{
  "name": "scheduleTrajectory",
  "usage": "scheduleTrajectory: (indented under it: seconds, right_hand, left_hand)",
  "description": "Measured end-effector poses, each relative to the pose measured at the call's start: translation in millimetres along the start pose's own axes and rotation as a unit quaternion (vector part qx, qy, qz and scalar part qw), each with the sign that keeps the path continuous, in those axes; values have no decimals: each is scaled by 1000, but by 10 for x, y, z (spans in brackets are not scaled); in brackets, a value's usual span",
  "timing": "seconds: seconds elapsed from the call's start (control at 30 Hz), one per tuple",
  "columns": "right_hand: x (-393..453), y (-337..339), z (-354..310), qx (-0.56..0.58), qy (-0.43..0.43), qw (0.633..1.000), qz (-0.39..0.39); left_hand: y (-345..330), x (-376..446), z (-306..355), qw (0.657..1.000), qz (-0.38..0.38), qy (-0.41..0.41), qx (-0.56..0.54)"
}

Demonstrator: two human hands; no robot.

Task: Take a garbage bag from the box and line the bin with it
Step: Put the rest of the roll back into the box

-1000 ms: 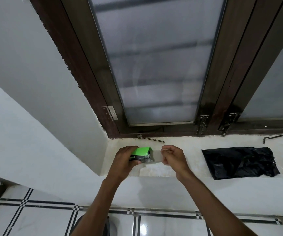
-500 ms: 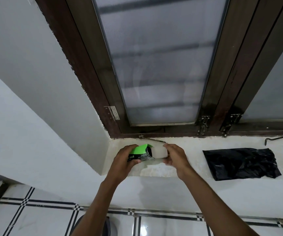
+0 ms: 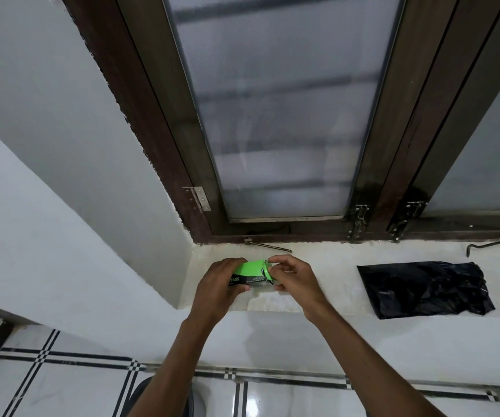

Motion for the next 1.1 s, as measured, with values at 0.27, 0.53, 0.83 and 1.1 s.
scheduleTrajectory:
  seconds: [0.27,0.53,0.83,1.1]
  right_hand:
    - [9,2,-1,-18,2,1000,-7]
    - [8,-27,85,26,-48,998,17]
    - [-51,-120,89,-87,-34,994,-58]
    - [30,-139,-47,-63,-69,994,-54]
  left_hand:
    - [11,-25,11,1000,5,-11,8]
    - [-5,-20,35,999,5,-22,23]
    - [-92,85,-68,997,-4,14,80]
    - [-67,199,26,981,-2,45,189]
Point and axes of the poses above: each hand's wrist, its own x-axis towards the middle knuckle, its own y-axis out of the back of the hand, z = x × y, the point moved 2 cm from there along x, towards the middle knuckle, and after that the axes turned 11 degrees about y, right-handed, at the moved point
